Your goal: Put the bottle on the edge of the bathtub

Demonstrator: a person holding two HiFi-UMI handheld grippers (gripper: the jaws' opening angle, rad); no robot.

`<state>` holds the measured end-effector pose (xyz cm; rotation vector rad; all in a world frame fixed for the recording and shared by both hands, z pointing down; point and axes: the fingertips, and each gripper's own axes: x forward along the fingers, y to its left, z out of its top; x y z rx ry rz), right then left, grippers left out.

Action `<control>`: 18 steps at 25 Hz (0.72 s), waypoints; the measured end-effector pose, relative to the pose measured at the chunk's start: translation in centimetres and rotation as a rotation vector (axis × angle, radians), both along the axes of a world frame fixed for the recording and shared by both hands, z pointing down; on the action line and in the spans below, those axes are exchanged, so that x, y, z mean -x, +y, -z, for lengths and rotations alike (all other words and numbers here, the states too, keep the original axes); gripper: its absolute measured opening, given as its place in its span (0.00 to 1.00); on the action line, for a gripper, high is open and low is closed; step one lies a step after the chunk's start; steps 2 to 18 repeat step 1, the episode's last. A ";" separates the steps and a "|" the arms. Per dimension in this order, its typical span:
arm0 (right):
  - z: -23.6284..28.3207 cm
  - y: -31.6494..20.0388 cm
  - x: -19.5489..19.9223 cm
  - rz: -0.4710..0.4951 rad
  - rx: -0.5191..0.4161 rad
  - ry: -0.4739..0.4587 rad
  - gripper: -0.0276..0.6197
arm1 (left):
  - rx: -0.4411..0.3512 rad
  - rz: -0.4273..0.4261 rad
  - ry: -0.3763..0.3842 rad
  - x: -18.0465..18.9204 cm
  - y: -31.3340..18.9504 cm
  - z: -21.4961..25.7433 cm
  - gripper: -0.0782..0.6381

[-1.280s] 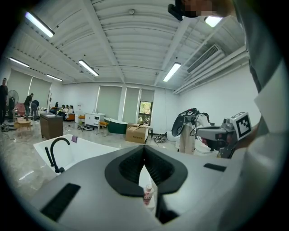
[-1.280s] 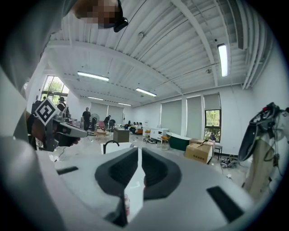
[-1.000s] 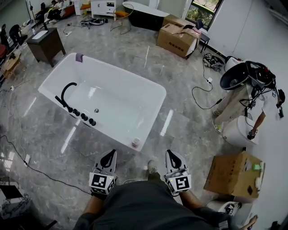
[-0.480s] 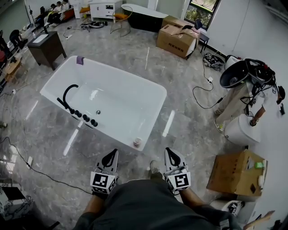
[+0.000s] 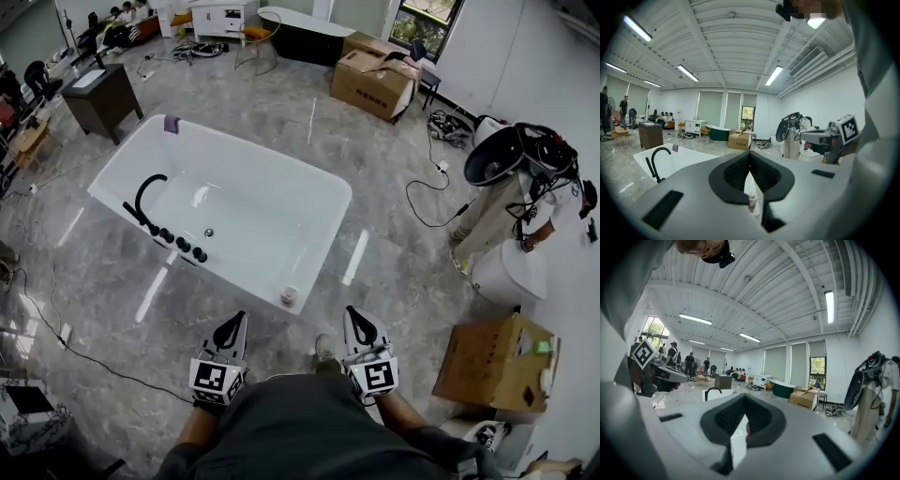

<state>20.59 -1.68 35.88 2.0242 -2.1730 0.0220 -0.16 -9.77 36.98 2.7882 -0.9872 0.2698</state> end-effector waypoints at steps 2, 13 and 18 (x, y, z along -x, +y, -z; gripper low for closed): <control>0.1 0.0 0.0 0.002 -0.003 0.003 0.04 | 0.000 0.001 -0.001 0.0 0.0 0.0 0.11; 0.1 0.0 0.0 0.002 -0.003 0.003 0.04 | 0.000 0.001 -0.001 0.0 0.0 0.0 0.11; 0.1 0.0 0.0 0.002 -0.003 0.003 0.04 | 0.000 0.001 -0.001 0.0 0.0 0.0 0.11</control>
